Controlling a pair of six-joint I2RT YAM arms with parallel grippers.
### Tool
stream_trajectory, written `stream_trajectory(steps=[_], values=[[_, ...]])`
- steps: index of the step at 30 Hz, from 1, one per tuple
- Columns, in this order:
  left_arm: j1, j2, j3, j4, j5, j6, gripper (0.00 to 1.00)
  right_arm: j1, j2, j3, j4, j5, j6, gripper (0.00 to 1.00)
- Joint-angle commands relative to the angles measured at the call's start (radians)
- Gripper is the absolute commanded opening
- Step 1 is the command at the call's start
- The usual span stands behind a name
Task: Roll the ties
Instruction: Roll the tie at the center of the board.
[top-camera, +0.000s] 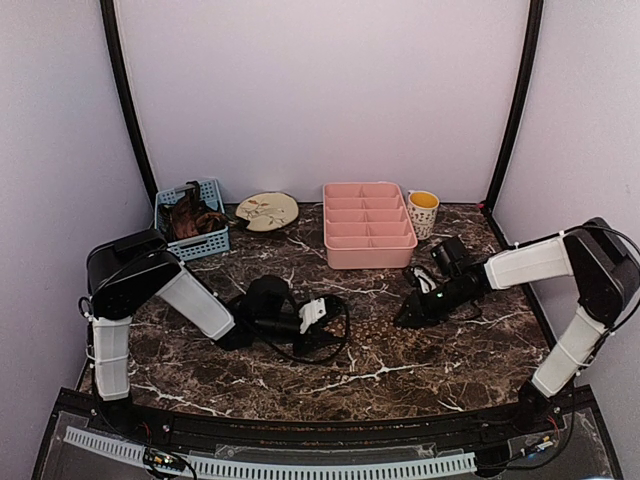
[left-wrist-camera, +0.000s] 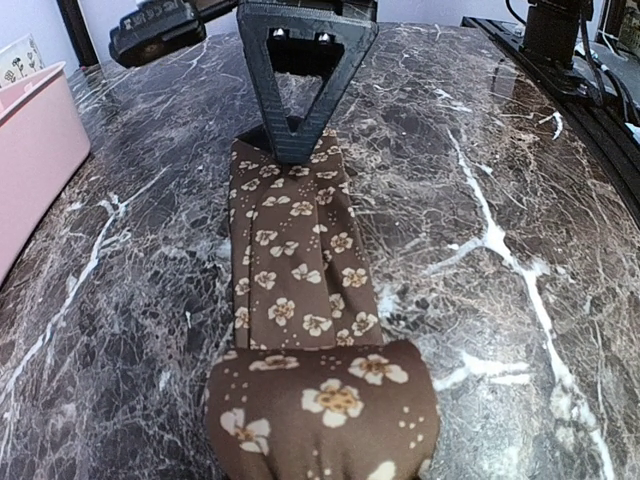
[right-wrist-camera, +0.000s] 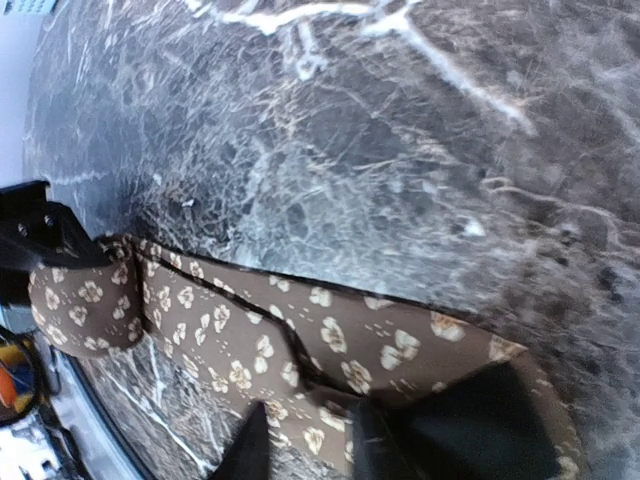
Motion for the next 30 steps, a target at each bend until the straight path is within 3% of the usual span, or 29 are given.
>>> stream_trajectory(steps=[1, 3, 12, 25, 30], values=[[0.012, 0.023, -0.012, -0.25, -0.026, 0.077, 0.19, -0.014, -0.052, 0.046, -0.087, 0.031, 0.006, 0.38], [0.011, 0.026, -0.01, -0.257, -0.027, 0.076, 0.19, -0.013, -0.088, 0.07, -0.068, -0.015, 0.039, 0.45], [0.011, 0.041, 0.001, -0.283, -0.035, 0.07, 0.21, 0.121, -0.024, 0.166, 0.068, -0.129, 0.199, 0.49], [0.012, 0.041, -0.003, -0.262, -0.018, 0.054, 0.21, 0.265, 0.139, 0.236, 0.163, -0.136, 0.258, 0.46], [0.012, 0.041, -0.003, -0.261, -0.011, 0.052, 0.21, 0.275, 0.179, 0.262, 0.16, -0.134, 0.247, 0.39]])
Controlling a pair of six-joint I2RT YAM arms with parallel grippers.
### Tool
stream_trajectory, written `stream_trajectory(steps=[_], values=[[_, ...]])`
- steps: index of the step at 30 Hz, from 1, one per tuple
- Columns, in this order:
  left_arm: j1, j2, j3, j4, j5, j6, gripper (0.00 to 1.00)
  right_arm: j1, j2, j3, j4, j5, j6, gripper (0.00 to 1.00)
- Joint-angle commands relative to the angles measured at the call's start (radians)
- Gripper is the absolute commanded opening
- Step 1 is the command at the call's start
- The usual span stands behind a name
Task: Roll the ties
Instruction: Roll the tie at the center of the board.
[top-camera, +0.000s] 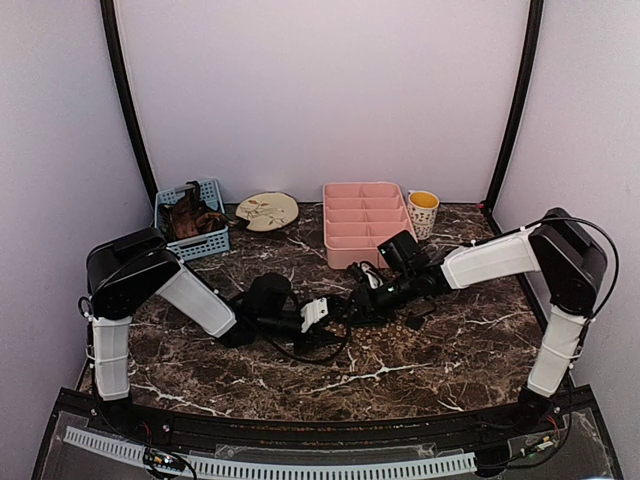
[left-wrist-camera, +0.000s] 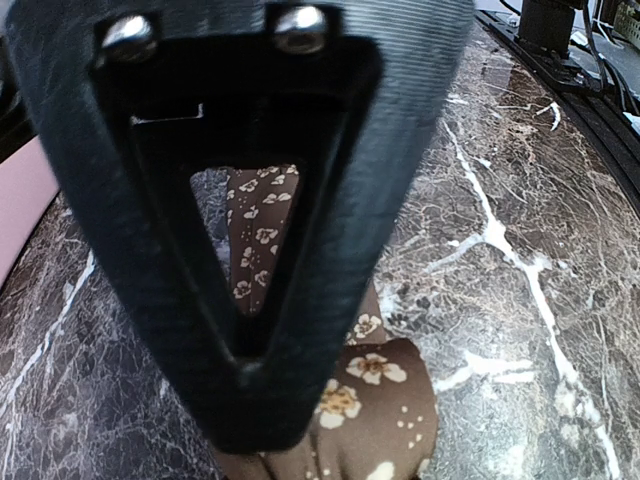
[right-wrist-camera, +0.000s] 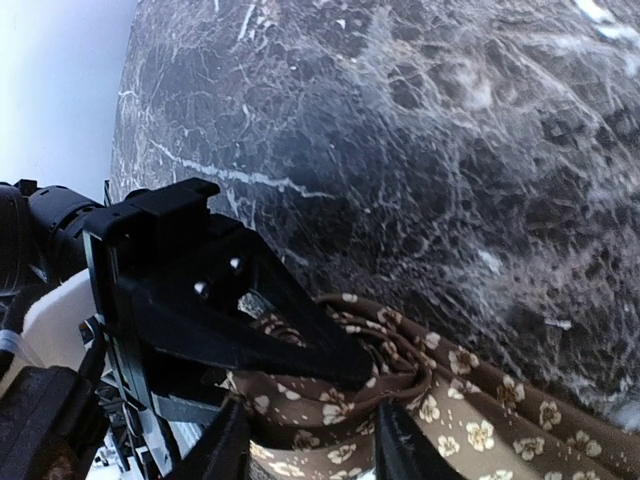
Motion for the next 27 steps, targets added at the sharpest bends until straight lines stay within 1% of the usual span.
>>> stream_trajectory(steps=[1, 5, 6, 7, 8, 10, 11, 14, 17, 19, 20, 24, 25, 27], values=[[0.009, 0.041, -0.035, -0.184, -0.025, 0.002, 0.21, 0.015, 0.025, 0.034, 0.038, -0.009, -0.002, 0.36], [0.009, 0.042, -0.038, -0.168, -0.016, -0.007, 0.21, 0.017, 0.028, 0.015, 0.03, -0.013, -0.011, 0.17], [0.009, 0.042, -0.038, -0.165, -0.013, -0.01, 0.21, 0.017, 0.025, 0.008, 0.029, -0.014, -0.012, 0.14], [0.009, 0.042, -0.038, -0.163, -0.011, -0.012, 0.21, 0.016, 0.022, 0.001, 0.027, -0.014, -0.012, 0.14], [0.009, 0.043, -0.037, -0.163, -0.011, -0.013, 0.21, 0.015, 0.019, -0.005, 0.027, -0.015, -0.011, 0.2], [0.009, 0.044, -0.036, -0.165, -0.013, -0.014, 0.21, 0.015, 0.005, -0.023, 0.039, -0.023, -0.003, 0.35], [0.009, 0.044, -0.035, -0.167, -0.014, -0.013, 0.21, 0.015, -0.005, -0.033, 0.047, -0.028, 0.007, 0.39], [0.009, 0.043, -0.035, -0.172, -0.017, -0.01, 0.22, 0.015, -0.026, -0.053, 0.063, -0.04, 0.027, 0.44], [0.009, 0.044, -0.036, -0.171, -0.015, -0.01, 0.21, 0.017, -0.036, -0.072, 0.103, -0.051, 0.053, 0.43], [0.009, 0.045, -0.034, -0.167, -0.013, -0.013, 0.21, 0.017, -0.027, -0.071, 0.118, -0.048, 0.055, 0.37], [0.009, 0.046, -0.032, -0.167, -0.01, -0.015, 0.22, 0.017, -0.015, -0.068, 0.118, -0.048, 0.054, 0.31], [0.009, 0.046, -0.031, -0.166, 0.0, -0.015, 0.22, 0.014, 0.006, -0.061, 0.108, -0.034, 0.033, 0.06], [0.009, 0.047, -0.031, -0.165, 0.0, -0.015, 0.22, 0.01, 0.01, -0.062, 0.1, -0.029, 0.025, 0.02], [0.01, 0.047, -0.035, -0.154, 0.006, -0.02, 0.24, 0.003, 0.012, -0.068, 0.088, -0.023, 0.003, 0.0]])
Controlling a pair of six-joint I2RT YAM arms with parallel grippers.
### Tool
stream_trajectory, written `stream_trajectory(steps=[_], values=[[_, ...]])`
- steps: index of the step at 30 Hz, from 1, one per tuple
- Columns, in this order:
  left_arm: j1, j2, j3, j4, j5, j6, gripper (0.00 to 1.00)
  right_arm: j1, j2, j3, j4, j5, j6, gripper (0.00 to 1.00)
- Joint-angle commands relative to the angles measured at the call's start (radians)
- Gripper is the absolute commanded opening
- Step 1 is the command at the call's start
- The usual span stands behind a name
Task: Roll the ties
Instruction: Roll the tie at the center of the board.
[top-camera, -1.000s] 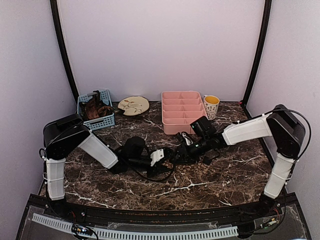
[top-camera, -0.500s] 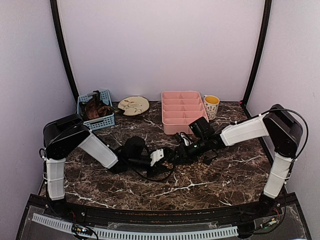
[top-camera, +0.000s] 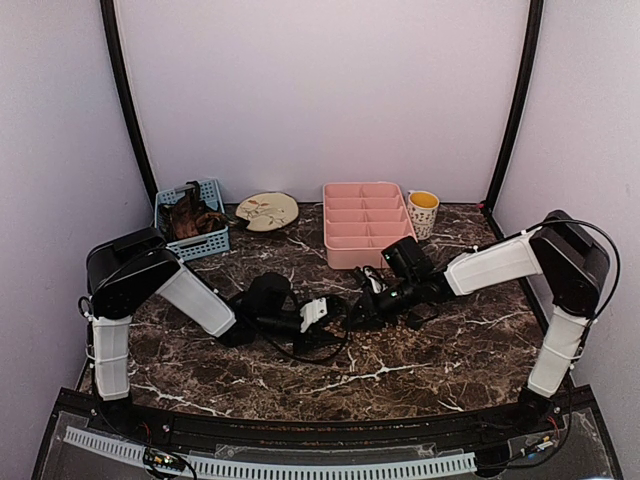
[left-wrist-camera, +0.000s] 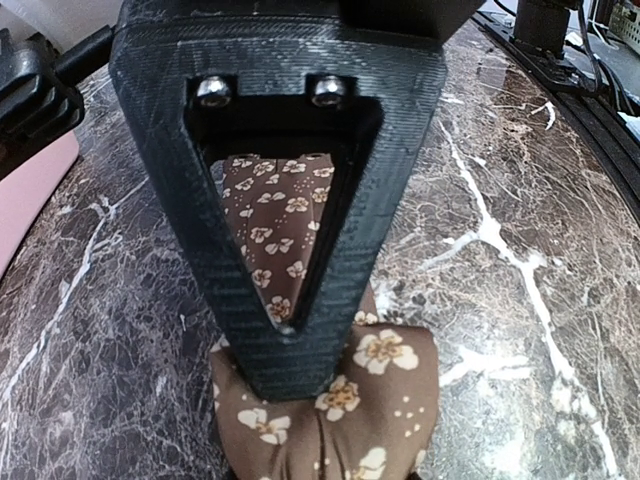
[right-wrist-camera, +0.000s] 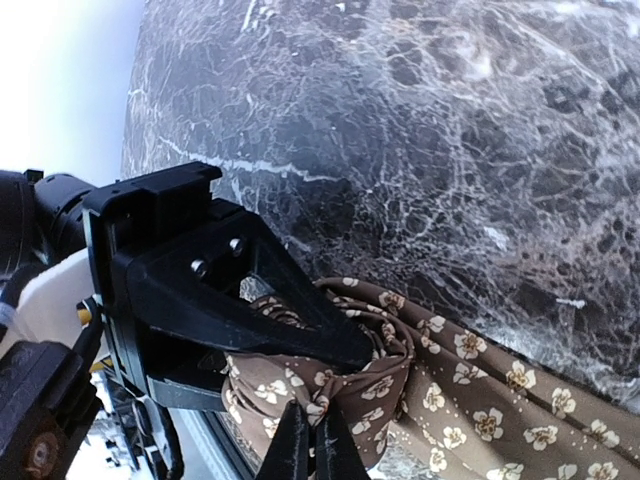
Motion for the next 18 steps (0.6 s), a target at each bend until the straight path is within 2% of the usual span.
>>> stream_trajectory(steps=[1, 4, 7, 10, 18], values=[[0.006, 0.046, -0.036, -0.152, -0.01, -0.017, 0.27, -0.004, 0.02, -0.012, -0.006, 0.004, -0.046, 0.0], [0.011, 0.034, -0.041, -0.107, 0.022, -0.042, 0.44, -0.018, 0.026, -0.025, -0.01, 0.004, -0.061, 0.0], [0.017, 0.01, -0.053, -0.03, 0.043, -0.083, 0.55, -0.025, 0.031, -0.034, -0.013, 0.004, -0.08, 0.0], [0.02, -0.014, -0.065, 0.05, 0.048, -0.107, 0.61, -0.04, 0.034, -0.046, -0.016, 0.004, -0.093, 0.0], [0.019, -0.006, -0.114, 0.243, 0.051, -0.177, 0.7, -0.095, 0.017, -0.086, -0.036, 0.013, -0.14, 0.0]])
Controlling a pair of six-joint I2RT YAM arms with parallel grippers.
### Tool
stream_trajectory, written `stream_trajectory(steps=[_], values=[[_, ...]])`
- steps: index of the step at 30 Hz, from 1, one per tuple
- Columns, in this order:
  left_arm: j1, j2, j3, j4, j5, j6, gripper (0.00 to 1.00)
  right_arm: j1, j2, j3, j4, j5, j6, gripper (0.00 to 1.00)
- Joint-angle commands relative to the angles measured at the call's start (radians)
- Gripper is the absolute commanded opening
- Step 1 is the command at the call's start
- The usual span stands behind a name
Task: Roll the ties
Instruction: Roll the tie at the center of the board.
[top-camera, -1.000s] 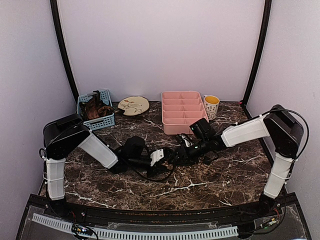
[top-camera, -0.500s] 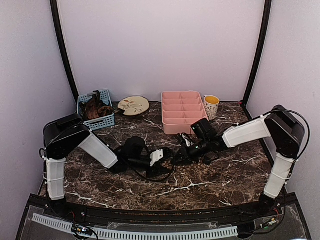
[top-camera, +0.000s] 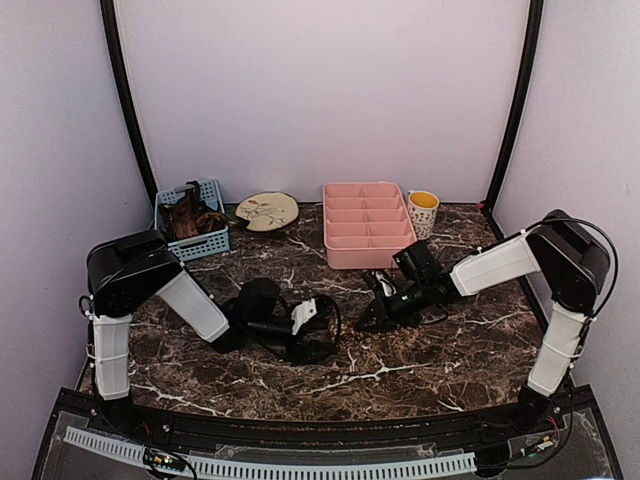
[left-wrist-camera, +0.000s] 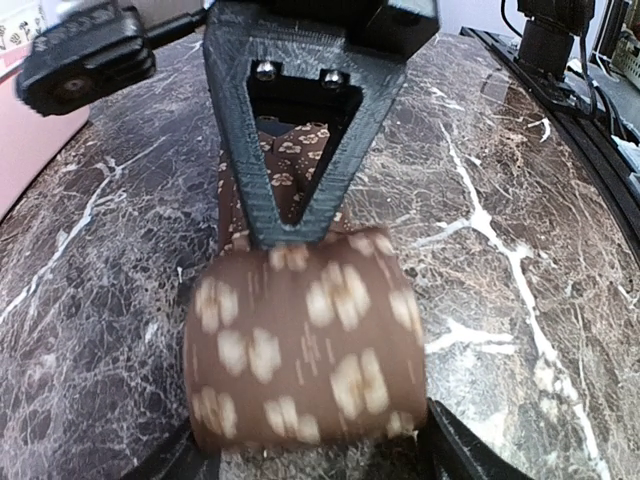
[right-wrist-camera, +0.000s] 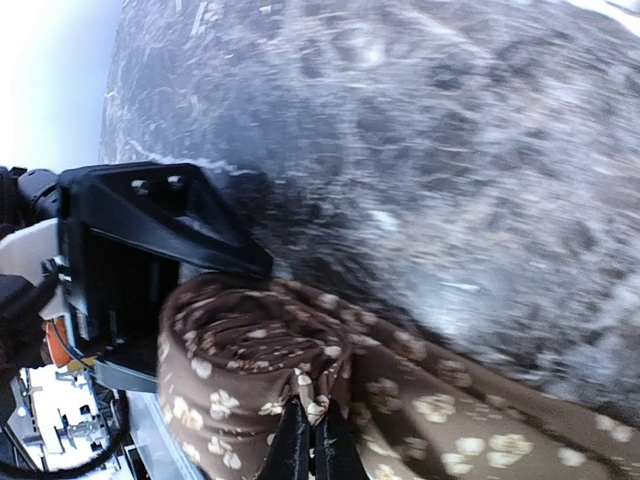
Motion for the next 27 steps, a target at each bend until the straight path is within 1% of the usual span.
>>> stream_trajectory(steps=[1, 4, 7, 14, 18, 19, 21, 23, 25, 27], values=[[0.005, -0.001, -0.043, 0.161, 0.013, -0.086, 0.71, -0.032, 0.006, -0.037, -0.041, 0.018, -0.048, 0.0], [0.0, 0.033, -0.053, 0.277, 0.009, -0.167, 0.75, -0.047, 0.009, -0.043, -0.048, 0.031, -0.065, 0.0], [-0.017, 0.077, -0.039, 0.344, -0.02, -0.219, 0.77, -0.056, 0.011, -0.056, -0.056, 0.053, -0.082, 0.0], [-0.084, 0.173, 0.067, 0.367, -0.11, -0.284, 0.77, -0.059, 0.008, -0.081, -0.045, 0.085, -0.086, 0.0], [-0.096, 0.225, 0.135, 0.333, -0.141, -0.294, 0.76, -0.058, 0.009, -0.089, -0.029, 0.084, -0.08, 0.0], [-0.098, 0.235, 0.151, 0.318, -0.145, -0.288, 0.75, -0.058, 0.009, -0.09, -0.024, 0.08, -0.077, 0.0], [-0.098, 0.254, 0.171, 0.298, -0.155, -0.278, 0.67, -0.059, 0.005, -0.09, -0.016, 0.079, -0.072, 0.0], [-0.099, 0.258, 0.176, 0.281, -0.155, -0.257, 0.56, -0.058, 0.002, -0.088, -0.015, 0.077, -0.072, 0.0], [-0.1, 0.249, 0.167, 0.26, -0.157, -0.231, 0.42, -0.059, -0.002, -0.082, -0.015, 0.073, -0.073, 0.0], [-0.1, 0.227, 0.146, 0.232, -0.16, -0.2, 0.31, -0.058, -0.006, -0.076, -0.022, 0.07, -0.073, 0.0]])
